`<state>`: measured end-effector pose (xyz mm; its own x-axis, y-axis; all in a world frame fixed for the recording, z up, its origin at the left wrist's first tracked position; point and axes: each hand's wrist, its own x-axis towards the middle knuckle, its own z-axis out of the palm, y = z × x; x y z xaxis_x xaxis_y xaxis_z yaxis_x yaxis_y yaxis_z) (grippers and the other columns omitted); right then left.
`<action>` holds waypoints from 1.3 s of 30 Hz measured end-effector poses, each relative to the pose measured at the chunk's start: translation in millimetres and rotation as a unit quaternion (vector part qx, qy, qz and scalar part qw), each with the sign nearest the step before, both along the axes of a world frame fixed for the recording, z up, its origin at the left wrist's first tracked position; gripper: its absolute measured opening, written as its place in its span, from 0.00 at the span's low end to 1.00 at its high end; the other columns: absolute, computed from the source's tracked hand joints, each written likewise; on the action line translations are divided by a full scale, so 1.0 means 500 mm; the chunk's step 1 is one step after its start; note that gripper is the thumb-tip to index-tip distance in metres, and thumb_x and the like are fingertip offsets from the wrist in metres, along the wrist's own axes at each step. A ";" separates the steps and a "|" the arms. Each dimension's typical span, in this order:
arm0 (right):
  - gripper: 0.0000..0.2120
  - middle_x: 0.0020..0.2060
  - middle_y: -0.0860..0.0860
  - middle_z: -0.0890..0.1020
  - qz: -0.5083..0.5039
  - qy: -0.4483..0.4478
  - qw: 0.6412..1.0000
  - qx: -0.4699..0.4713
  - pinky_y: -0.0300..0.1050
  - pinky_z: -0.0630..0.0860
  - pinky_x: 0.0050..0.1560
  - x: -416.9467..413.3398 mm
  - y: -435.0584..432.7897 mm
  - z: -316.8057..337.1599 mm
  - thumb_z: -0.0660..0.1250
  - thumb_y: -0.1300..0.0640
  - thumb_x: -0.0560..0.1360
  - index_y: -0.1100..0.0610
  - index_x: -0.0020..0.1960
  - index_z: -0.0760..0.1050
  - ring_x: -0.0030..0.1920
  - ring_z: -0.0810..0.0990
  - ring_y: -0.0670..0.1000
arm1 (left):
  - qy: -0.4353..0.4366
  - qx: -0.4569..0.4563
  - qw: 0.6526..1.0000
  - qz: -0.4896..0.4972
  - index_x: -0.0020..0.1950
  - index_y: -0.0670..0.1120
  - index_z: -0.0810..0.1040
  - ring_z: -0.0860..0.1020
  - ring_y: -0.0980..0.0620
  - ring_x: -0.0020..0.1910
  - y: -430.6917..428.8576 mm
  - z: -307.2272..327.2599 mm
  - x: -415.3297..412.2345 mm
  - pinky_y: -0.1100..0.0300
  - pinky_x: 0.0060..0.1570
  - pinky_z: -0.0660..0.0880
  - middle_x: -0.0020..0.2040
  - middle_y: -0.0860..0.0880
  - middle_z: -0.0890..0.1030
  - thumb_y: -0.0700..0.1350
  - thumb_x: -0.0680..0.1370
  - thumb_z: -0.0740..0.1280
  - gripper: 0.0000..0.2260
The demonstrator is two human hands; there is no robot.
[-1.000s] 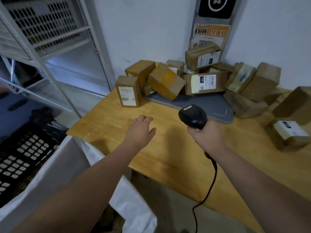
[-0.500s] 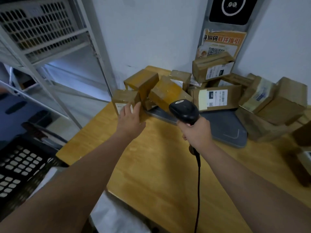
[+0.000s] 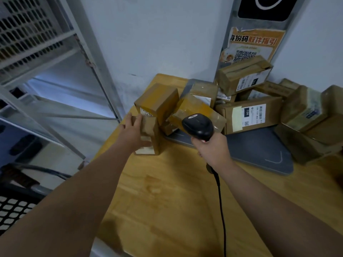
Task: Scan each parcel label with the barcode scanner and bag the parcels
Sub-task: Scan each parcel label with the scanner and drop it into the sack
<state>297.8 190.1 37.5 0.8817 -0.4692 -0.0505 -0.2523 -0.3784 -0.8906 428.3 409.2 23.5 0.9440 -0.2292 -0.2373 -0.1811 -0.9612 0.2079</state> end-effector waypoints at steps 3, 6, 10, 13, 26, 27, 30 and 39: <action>0.12 0.29 0.59 0.80 -0.004 0.006 1.000 -0.009 0.59 0.81 0.40 0.008 0.003 -0.004 0.72 0.55 0.70 0.59 0.31 0.76 0.35 0.82 0.58 | -0.022 -0.019 0.999 -0.019 0.78 0.55 0.50 0.56 0.33 0.72 0.013 -0.010 0.002 0.43 0.70 0.60 0.79 0.44 0.46 0.53 0.69 0.77 0.47; 0.11 0.31 0.60 0.81 0.000 0.010 1.000 -0.013 0.58 0.80 0.41 0.005 0.006 -0.005 0.73 0.55 0.70 0.62 0.34 0.78 0.35 0.82 0.58 | -0.030 -0.009 0.999 -0.043 0.78 0.54 0.50 0.59 0.33 0.72 0.018 -0.013 -0.008 0.44 0.70 0.61 0.78 0.42 0.48 0.47 0.71 0.76 0.45; 0.09 0.31 0.56 0.81 0.010 0.000 1.000 -0.022 0.53 0.80 0.41 -0.018 0.004 -0.005 0.73 0.55 0.71 0.59 0.36 0.78 0.36 0.82 0.54 | -0.030 -0.073 0.995 -0.068 0.79 0.53 0.50 0.64 0.40 0.69 0.023 -0.024 -0.050 0.50 0.67 0.68 0.74 0.42 0.53 0.43 0.71 0.76 0.45; 0.09 0.30 0.55 0.81 0.013 0.005 1.000 -0.011 0.53 0.80 0.41 -0.049 -0.010 -0.007 0.73 0.56 0.71 0.55 0.34 0.76 0.35 0.82 0.54 | -0.031 -0.128 0.989 -0.069 0.79 0.52 0.50 0.64 0.43 0.68 0.018 -0.037 -0.106 0.51 0.66 0.69 0.72 0.44 0.57 0.47 0.71 0.76 0.45; 0.09 0.33 0.55 0.82 -0.035 0.091 0.990 0.100 0.41 0.78 0.33 -0.359 -0.175 -0.070 0.71 0.56 0.73 0.62 0.47 0.79 0.30 0.80 0.49 | 0.069 -0.495 0.860 0.101 0.68 0.52 0.71 0.77 0.55 0.55 -0.204 -0.070 -0.411 0.60 0.52 0.76 0.53 0.57 0.77 0.53 0.75 0.71 0.23; 0.08 0.32 0.54 0.81 -0.039 0.088 0.989 0.110 0.40 0.76 0.33 -0.387 -0.190 -0.069 0.72 0.57 0.73 0.62 0.46 0.79 0.29 0.80 0.49 | 0.084 -0.500 0.855 0.106 0.68 0.52 0.72 0.77 0.54 0.55 -0.226 -0.075 -0.434 0.57 0.53 0.77 0.53 0.57 0.77 0.54 0.76 0.70 0.22; 0.07 0.27 0.56 0.78 -0.046 0.073 0.986 0.144 0.45 0.77 0.35 -0.466 -0.230 -0.058 0.71 0.58 0.73 0.62 0.40 0.78 0.29 0.78 0.53 | 0.111 -0.513 0.843 0.115 0.67 0.52 0.72 0.76 0.51 0.57 -0.282 -0.090 -0.497 0.60 0.49 0.75 0.53 0.56 0.77 0.54 0.78 0.66 0.19; 0.06 0.26 0.53 0.79 0.000 0.082 0.992 0.094 0.30 0.72 0.27 -0.613 -0.256 -0.036 0.73 0.56 0.73 0.54 0.39 0.77 0.24 0.77 0.45 | 0.150 -0.539 0.814 0.157 0.71 0.54 0.69 0.72 0.52 0.61 -0.371 -0.093 -0.596 0.58 0.56 0.69 0.61 0.52 0.75 0.55 0.80 0.63 0.20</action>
<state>-8.7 62.1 19.7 0.8544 -0.4374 -0.2806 -0.4002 -0.2094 -0.8922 130.4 223.5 -23.0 0.9331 -0.2149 -0.2883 0.2525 -0.1791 0.9509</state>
